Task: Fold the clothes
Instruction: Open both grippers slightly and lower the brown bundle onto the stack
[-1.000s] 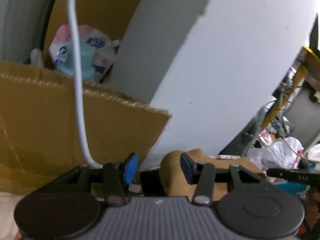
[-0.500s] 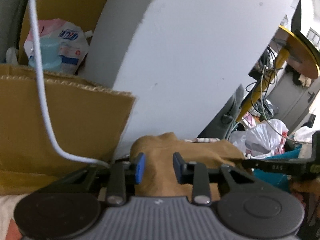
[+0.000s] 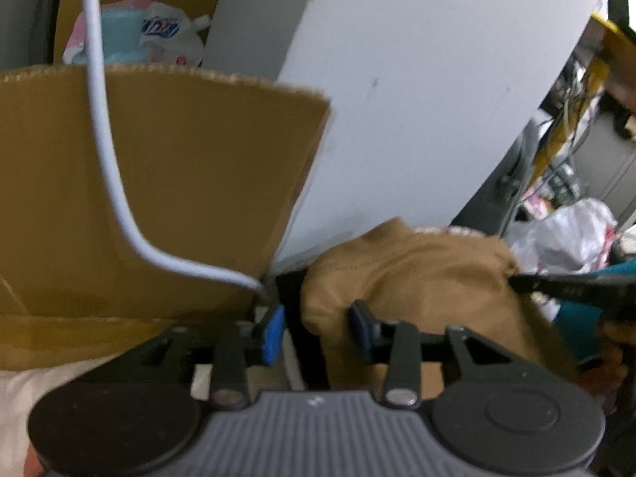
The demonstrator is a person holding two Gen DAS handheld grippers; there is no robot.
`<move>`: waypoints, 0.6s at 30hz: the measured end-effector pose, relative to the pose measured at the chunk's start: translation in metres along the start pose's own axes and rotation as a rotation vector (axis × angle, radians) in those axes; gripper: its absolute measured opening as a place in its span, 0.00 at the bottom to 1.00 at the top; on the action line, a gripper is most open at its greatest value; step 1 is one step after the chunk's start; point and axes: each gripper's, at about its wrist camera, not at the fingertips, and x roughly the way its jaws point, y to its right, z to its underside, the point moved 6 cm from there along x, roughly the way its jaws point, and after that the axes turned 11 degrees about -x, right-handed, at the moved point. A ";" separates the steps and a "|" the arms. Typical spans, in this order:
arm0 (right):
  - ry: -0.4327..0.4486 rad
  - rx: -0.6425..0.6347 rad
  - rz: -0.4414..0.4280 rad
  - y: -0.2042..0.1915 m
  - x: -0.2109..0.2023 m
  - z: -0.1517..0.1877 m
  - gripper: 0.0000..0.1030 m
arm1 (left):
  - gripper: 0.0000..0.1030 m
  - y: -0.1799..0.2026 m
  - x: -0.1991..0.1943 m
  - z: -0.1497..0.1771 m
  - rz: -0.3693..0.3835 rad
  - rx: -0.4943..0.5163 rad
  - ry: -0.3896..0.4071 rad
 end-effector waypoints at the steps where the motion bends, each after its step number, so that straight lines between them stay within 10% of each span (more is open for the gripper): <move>1: 0.002 -0.001 0.001 0.000 -0.002 -0.001 0.30 | 0.40 0.000 -0.002 -0.001 -0.002 0.001 0.001; 5: 0.036 -0.037 0.022 -0.003 -0.023 -0.004 0.30 | 0.34 0.004 -0.025 -0.017 0.008 -0.006 0.103; 18: 0.068 -0.086 -0.055 -0.011 -0.082 0.003 0.30 | 0.41 -0.001 -0.020 -0.024 -0.004 -0.142 0.050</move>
